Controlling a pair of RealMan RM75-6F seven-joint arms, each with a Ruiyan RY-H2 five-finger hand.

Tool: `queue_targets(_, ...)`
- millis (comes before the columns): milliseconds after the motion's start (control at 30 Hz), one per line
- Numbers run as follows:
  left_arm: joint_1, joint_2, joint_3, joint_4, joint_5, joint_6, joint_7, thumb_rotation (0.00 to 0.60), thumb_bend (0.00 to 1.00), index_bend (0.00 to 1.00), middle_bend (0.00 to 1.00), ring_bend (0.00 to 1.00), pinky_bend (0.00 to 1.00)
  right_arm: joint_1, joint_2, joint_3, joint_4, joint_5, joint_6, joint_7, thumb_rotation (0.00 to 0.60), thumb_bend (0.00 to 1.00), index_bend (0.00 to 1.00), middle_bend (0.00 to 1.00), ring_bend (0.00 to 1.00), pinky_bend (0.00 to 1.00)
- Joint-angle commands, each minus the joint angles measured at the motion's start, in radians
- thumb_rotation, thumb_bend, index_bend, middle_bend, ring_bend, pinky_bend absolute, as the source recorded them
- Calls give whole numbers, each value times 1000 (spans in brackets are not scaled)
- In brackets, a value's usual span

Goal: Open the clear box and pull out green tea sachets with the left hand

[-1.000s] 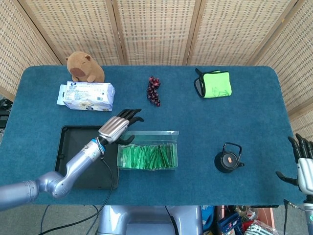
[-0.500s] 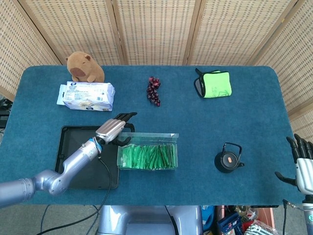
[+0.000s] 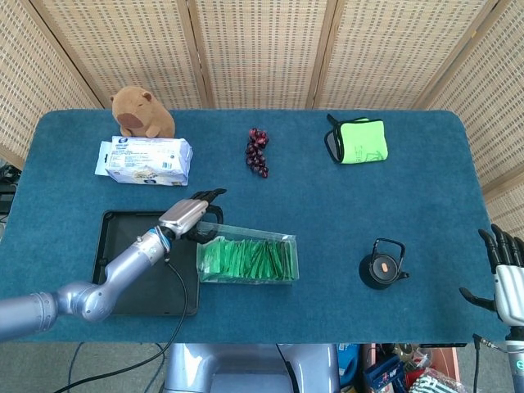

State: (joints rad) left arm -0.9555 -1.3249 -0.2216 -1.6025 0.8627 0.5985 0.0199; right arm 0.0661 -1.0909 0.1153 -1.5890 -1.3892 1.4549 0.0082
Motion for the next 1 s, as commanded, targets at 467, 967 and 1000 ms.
queue_targets(467, -69, 45, 39, -2, -168, -29, 12, 600, 539, 582, 0, 0, 0, 1, 1, -3, 1, -2, -5, 4, 600, 0, 0, 0, 0, 0)
queue_targets(967, -89, 45, 77, 8, -171, 29, 33, 600, 472, 0, 0, 0, 0, 3, -3, -3, 4, -1, -7, 0, 600, 0, 0, 0, 0, 0)
queue_targets(1000, -79, 39, 73, 7, -139, 55, 33, 600, 463, 0, 0, 0, 0, 2, -4, -3, 5, -2, -6, -3, 600, 0, 0, 0, 0, 0)
